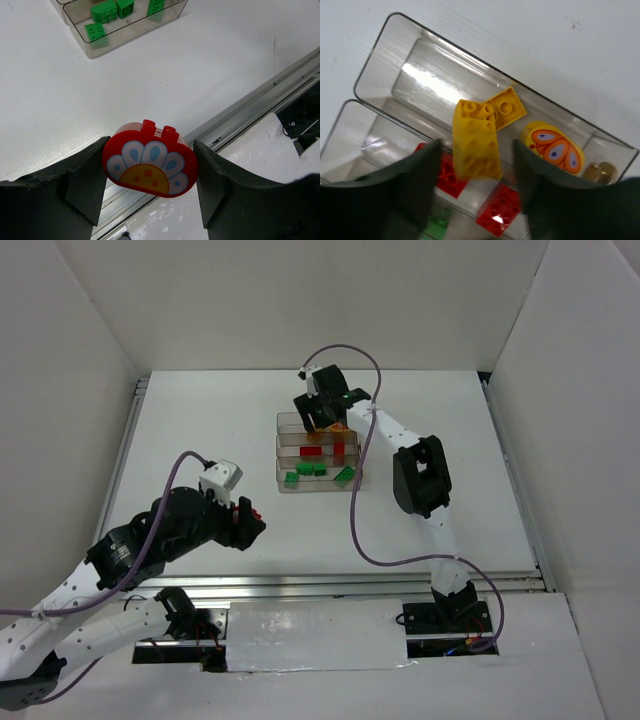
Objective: Sort the legos into containers by color
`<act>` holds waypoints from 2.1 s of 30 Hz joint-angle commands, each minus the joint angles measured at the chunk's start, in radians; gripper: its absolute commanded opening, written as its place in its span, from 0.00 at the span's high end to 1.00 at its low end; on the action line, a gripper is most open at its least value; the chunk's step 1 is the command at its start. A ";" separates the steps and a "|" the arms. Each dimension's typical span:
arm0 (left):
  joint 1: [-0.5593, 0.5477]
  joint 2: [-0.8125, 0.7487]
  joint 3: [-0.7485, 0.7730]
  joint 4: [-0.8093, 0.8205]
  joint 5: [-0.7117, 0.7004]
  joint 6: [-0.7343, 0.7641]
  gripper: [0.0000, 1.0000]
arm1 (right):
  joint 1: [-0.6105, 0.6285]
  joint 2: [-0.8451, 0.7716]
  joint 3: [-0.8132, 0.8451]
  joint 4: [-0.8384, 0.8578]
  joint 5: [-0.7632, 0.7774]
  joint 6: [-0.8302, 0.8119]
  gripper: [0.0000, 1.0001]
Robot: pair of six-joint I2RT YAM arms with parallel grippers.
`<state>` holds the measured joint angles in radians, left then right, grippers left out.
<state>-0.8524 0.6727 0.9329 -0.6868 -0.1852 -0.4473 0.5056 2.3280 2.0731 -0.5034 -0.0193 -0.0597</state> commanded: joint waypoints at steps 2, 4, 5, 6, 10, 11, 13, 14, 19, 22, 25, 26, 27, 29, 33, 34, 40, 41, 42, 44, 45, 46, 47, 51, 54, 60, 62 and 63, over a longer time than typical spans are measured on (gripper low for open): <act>0.004 0.004 0.004 0.043 0.024 0.021 0.98 | -0.006 -0.048 0.006 0.040 -0.022 0.018 0.20; 0.006 0.010 0.006 0.041 0.024 0.019 0.98 | -0.006 -0.076 -0.024 0.060 -0.022 0.037 0.01; 0.007 0.013 0.004 0.041 0.026 0.019 0.98 | -0.004 -0.103 -0.031 0.062 -0.027 0.040 0.00; 0.009 0.016 0.004 0.043 0.026 0.021 0.98 | -0.004 -0.119 -0.045 0.068 -0.027 0.052 0.00; 0.022 0.031 0.009 0.047 0.009 0.012 0.98 | -0.006 -0.266 -0.117 0.094 -0.022 0.110 0.01; 0.033 0.039 0.012 0.050 -0.008 -0.013 0.97 | -0.006 -0.304 -0.146 0.106 -0.015 0.122 0.00; 0.044 0.083 0.030 0.049 -0.049 -0.053 0.97 | -0.006 -0.428 -0.253 0.144 0.018 0.188 0.00; 0.056 0.126 0.040 0.050 -0.063 -0.076 0.98 | -0.004 -0.474 -0.334 0.157 0.071 0.245 0.00; 0.059 0.251 0.089 0.159 -0.118 -0.131 0.98 | -0.007 -0.796 -0.589 0.132 0.203 0.443 0.00; 0.064 0.355 0.124 0.260 -0.172 -0.122 0.97 | -0.007 -0.979 -0.769 0.134 0.176 0.503 0.00; 0.075 0.487 0.185 0.344 -0.227 -0.119 0.95 | -0.007 -1.149 -0.934 0.138 0.128 0.540 0.00; 0.079 0.558 0.205 0.365 -0.238 -0.119 0.94 | -0.007 -1.189 -1.014 0.144 0.113 0.552 0.00; 0.082 0.599 0.245 0.380 -0.249 -0.123 0.92 | -0.007 -1.273 -1.054 0.150 0.084 0.557 0.00; 0.108 0.706 0.280 0.437 -0.258 -0.133 0.92 | -0.009 -1.358 -1.189 0.196 0.039 0.581 0.00; 0.150 0.907 0.449 0.472 -0.234 -0.134 0.93 | -0.012 -1.565 -1.315 0.191 -0.002 0.610 0.00; 0.160 0.992 0.483 0.469 -0.237 -0.136 0.93 | -0.015 -1.588 -1.332 0.171 -0.007 0.610 0.00; 0.174 1.298 0.766 0.400 -0.341 -0.162 0.94 | -0.015 -1.676 -1.320 0.066 0.002 0.580 0.00; 0.177 1.324 0.823 0.379 -0.353 -0.169 0.93 | -0.016 -1.687 -1.317 0.059 0.004 0.578 0.00; 0.179 1.352 0.851 0.368 -0.362 -0.182 0.91 | -0.016 -1.693 -1.315 0.052 -0.001 0.575 0.00; 0.190 1.413 0.912 0.356 -0.352 -0.191 0.90 | -0.016 -1.716 -1.329 0.060 -0.007 0.575 0.00; 0.194 1.430 0.929 0.340 -0.346 -0.200 0.87 | -0.016 -1.722 -1.346 0.066 -0.010 0.575 0.00; 0.197 1.455 0.942 0.336 -0.341 -0.205 0.85 | -0.016 -1.727 -1.352 0.074 -0.014 0.578 0.00; 0.199 1.462 0.957 0.333 -0.341 -0.208 0.80 | -0.016 -1.736 -1.358 0.077 -0.018 0.578 0.00; 0.202 1.490 0.962 0.336 -0.332 -0.217 0.65 | -0.016 -1.737 -1.364 0.077 -0.027 0.575 0.00; 0.205 1.498 0.955 0.330 -0.323 -0.222 0.56 | -0.016 -1.736 -1.361 0.080 -0.031 0.575 0.00; 0.207 1.483 0.928 0.326 -0.301 -0.232 0.32 | -0.016 -1.728 -1.354 0.082 -0.033 0.571 0.00; 0.205 1.469 0.922 0.328 -0.300 -0.235 0.13 | -0.016 -1.727 -1.351 0.078 -0.030 0.569 0.00; 0.207 1.466 0.917 0.328 -0.300 -0.234 0.08 | -0.016 -1.725 -1.351 0.078 -0.030 0.569 0.00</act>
<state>-0.6483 2.1601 1.8477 -0.3676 -0.4896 -0.6624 0.4946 0.6041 0.7116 -0.4389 -0.0425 0.5259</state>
